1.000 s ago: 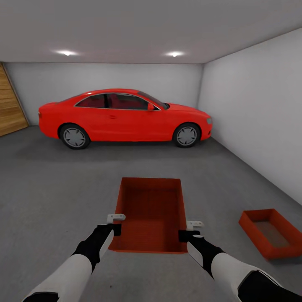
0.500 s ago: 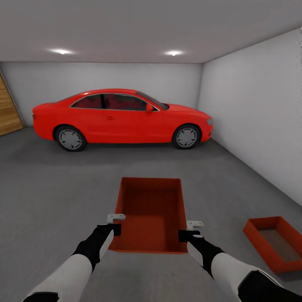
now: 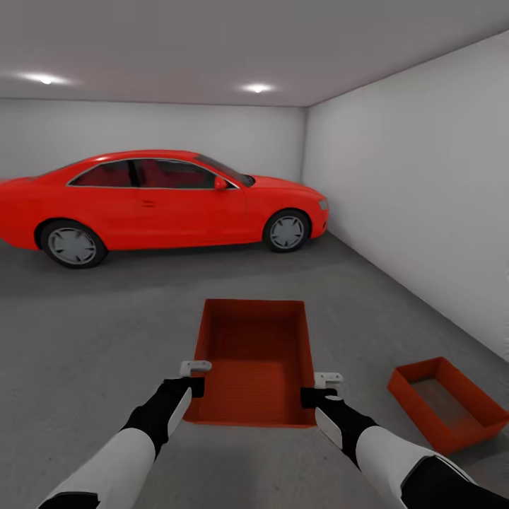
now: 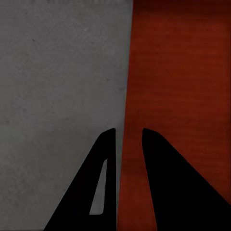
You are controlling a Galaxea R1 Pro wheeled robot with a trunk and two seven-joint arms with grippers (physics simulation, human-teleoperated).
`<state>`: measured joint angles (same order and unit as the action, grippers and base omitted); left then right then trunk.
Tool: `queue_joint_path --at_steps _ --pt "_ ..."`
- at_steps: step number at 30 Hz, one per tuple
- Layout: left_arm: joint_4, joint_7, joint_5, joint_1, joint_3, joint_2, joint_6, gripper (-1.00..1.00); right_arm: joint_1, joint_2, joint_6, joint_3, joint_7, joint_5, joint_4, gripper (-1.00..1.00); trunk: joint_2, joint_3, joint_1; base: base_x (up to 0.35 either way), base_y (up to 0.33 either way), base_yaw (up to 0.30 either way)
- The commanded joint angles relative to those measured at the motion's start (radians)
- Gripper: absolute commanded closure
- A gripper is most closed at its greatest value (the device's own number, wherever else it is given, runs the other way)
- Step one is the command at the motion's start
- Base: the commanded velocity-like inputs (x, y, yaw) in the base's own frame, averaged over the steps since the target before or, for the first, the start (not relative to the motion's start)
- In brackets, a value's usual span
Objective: Move the two storage containers from the living room to the garage. In the garage, place one container on the floor and stack the other container on top of it (either order is fine).
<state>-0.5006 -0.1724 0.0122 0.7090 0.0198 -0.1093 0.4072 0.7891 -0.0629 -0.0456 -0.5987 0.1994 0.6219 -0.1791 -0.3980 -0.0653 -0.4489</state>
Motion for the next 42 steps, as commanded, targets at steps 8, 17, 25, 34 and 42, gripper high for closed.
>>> queue_joint_path --at_steps 8,17,25,34,42 --pt "0.001 -0.007 -0.005 0.000 -0.006 0.000 0.007 1.00 0.002 0.026 -0.003 0.002 0.069 -0.021 -0.004 1.00 -0.002 -0.002 -0.001 0.322 0.000 -0.281" --pt "0.001 -0.007 -0.005 0.000 -0.006 0.000 0.007 1.00 0.002 0.028 -0.003 0.002 0.068 -0.021 -0.005 1.00 -0.002 -0.002 -0.001 0.321 0.000 -0.281" --pt "0.001 -0.007 -0.005 0.000 -0.006 0.000 0.007 1.00 0.002 0.028 -0.003 0.002 0.068 -0.021 -0.005 1.00 -0.002 -0.002 -0.001 0.322 0.000 -0.281" --pt "0.001 -0.007 -0.005 0.000 -0.006 0.000 0.007 1.00 0.002 0.028 -0.003 0.002 0.067 -0.021 -0.005 1.00 -0.002 -0.002 -0.001 0.322 0.000 -0.277" --pt "0.001 -0.007 -0.005 0.000 -0.006 0.000 0.007 1.00 0.002 0.028 -0.003 0.002 0.067 -0.021 -0.005 1.00 -0.002 -0.002 -0.001 0.322 0.000 -0.224"
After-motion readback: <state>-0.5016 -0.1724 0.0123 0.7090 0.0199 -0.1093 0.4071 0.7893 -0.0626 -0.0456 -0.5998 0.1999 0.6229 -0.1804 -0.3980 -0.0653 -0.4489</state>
